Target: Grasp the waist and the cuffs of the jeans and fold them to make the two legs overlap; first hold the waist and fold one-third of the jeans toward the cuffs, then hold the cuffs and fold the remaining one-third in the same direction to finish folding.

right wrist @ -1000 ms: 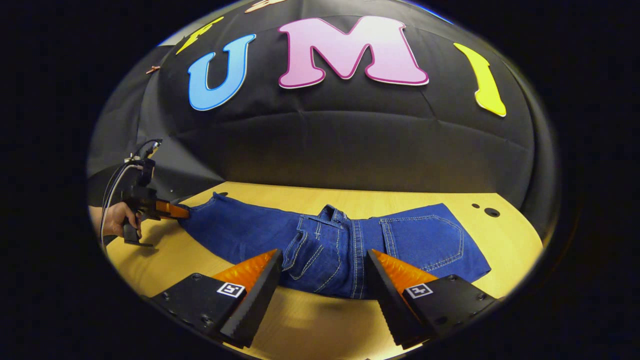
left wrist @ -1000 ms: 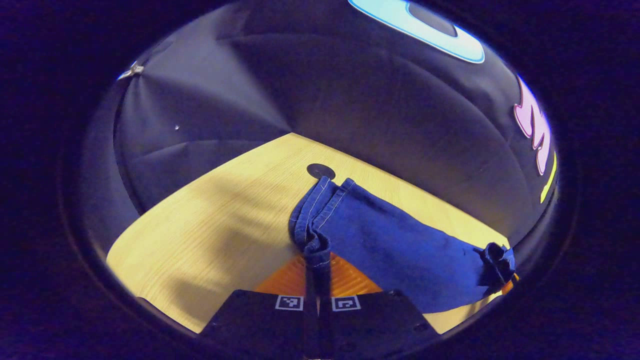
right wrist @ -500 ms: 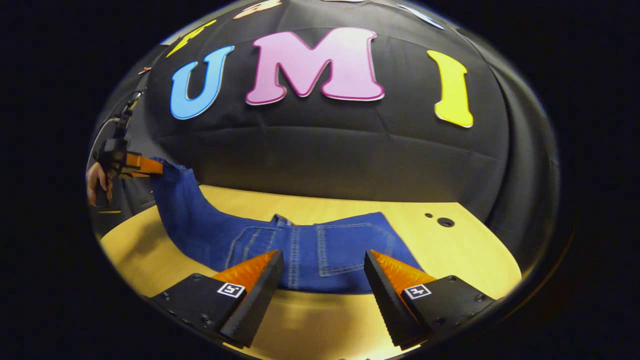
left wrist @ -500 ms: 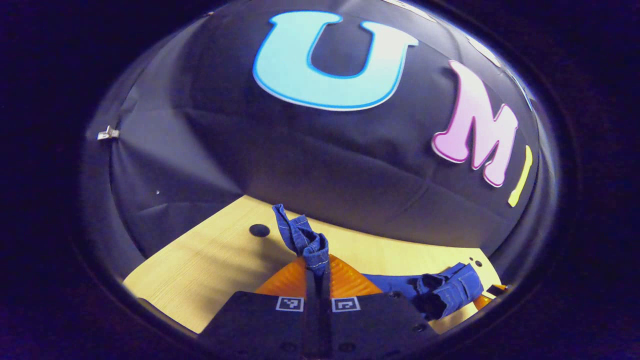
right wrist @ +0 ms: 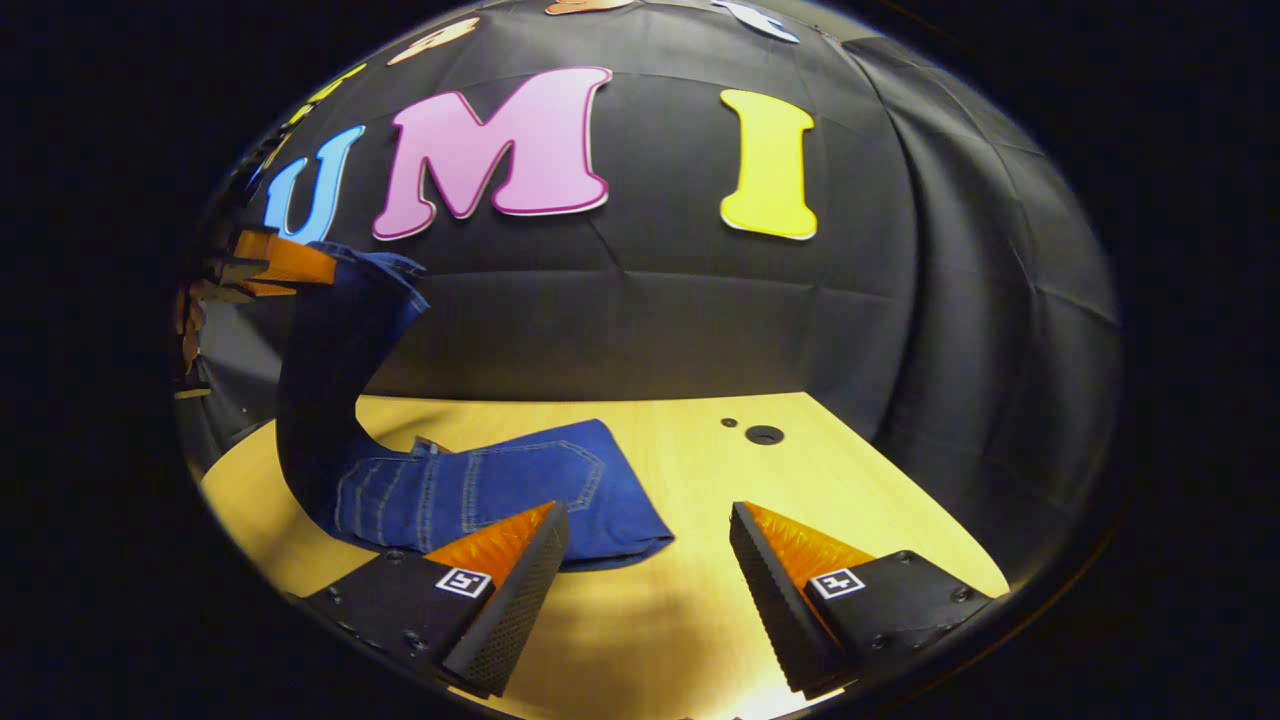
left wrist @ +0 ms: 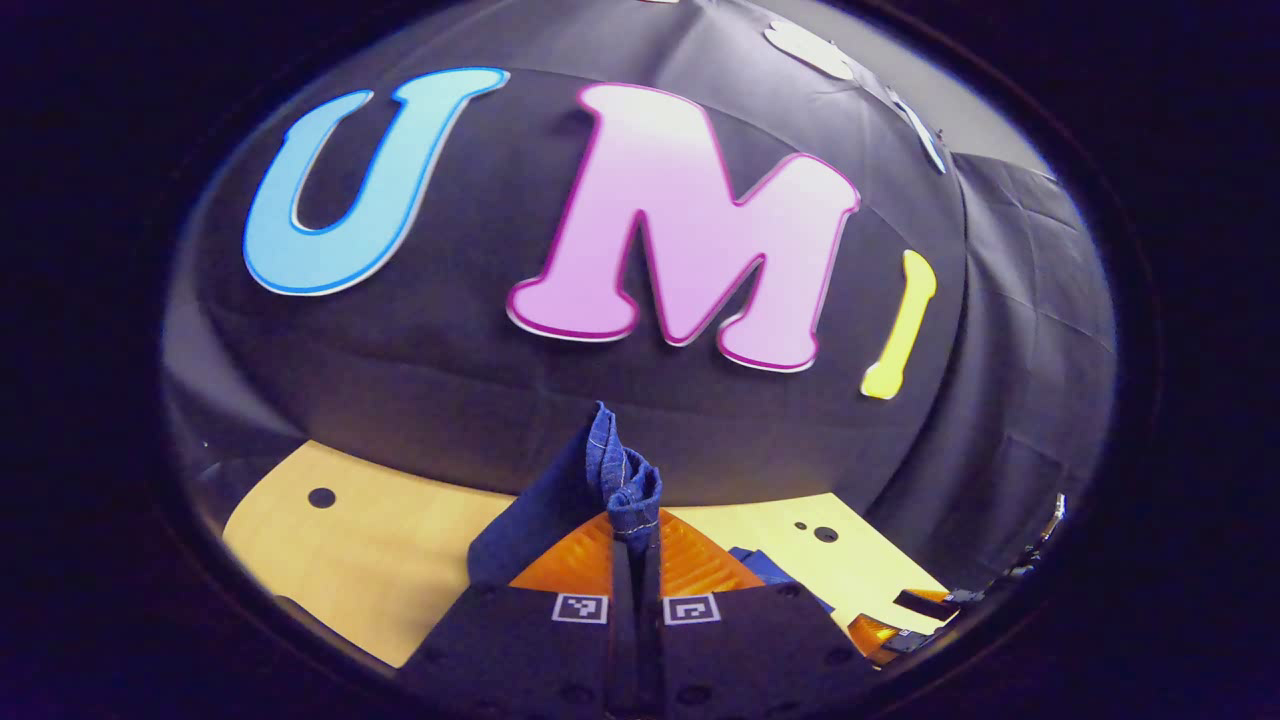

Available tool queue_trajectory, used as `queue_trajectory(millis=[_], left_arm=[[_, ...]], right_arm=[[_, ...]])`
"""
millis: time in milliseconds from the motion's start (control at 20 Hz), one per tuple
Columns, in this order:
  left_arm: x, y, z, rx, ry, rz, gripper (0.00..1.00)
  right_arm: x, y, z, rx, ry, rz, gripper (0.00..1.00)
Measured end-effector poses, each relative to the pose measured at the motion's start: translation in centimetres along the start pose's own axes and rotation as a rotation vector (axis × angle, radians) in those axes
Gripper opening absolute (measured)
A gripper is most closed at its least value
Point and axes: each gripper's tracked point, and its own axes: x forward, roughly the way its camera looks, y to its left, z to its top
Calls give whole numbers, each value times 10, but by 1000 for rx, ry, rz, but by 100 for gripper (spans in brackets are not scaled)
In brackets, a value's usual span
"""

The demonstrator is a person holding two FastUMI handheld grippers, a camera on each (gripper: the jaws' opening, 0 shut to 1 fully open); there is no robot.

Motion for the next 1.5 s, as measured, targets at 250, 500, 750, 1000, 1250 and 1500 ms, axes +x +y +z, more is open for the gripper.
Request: queue_trajectory(millis=[250,500,750,1000,1250,1500], left_arm=[[53,-98,-71,13,134,-127,6],[81,-116,-136,64,230,-108,7],[68,-142,-151,39,240,-202,48],[17,-127,-123,59,150,-171,97],[-80,-80,-66,71,-7,-89,98],[-199,-27,-20,21,-89,-10,97]], right_arm=[[-11,-49,-11,3,21,-69,99],[-33,-81,-20,39,23,-131,99],[-63,-80,-28,48,33,-149,99],[-101,-54,2,23,-9,-118,99],[-153,-20,53,9,-85,-81,98],[-212,4,109,15,-134,-39,98]])
